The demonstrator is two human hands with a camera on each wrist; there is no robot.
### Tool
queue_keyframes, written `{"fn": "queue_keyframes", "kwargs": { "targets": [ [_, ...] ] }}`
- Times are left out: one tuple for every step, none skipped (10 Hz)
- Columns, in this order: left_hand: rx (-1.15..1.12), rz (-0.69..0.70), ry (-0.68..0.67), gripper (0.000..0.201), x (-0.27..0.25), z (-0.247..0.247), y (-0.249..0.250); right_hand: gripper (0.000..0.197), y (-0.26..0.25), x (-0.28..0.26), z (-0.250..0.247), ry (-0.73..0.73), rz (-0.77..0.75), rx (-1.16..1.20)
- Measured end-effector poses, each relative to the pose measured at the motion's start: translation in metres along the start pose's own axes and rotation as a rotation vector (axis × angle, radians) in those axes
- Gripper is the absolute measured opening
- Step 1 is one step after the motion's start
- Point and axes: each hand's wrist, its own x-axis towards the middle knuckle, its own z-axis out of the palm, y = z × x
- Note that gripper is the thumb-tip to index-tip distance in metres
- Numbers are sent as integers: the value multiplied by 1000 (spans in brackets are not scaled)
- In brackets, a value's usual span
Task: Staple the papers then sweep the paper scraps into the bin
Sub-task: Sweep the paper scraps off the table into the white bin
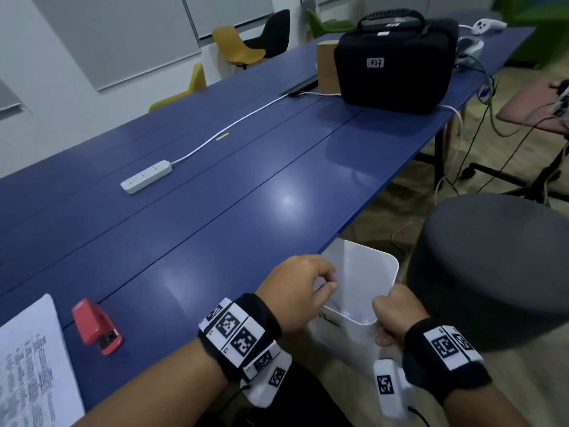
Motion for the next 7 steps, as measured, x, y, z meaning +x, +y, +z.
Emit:
{"fn": "queue_keyframes", "kwargs": {
  "targets": [
    [-132,-48,18,19,-29,24,0,37,28,15,13,14,26,0],
    [-226,-195,-55,23,-59,60,-15,35,62,37,35,3,113,0],
    [-262,-433,-184,29,-84,92,-44,29,95,65,61,-34,186,-67],
    [-279,-692,-231,38,-107,110,-82,49,126,91,93,-79,242,-198],
    [-399,-889,-281,45,-135,121,-121,79,174,120,121,-156,172,-462],
    [-530,-1002,-221,46,-157,124,-145,86,186,114,135,-167,283,-415],
    [-589,-1094,-164,47,-177,123,-161,119,229,126,142,-313,510,-326]
  ]
}}
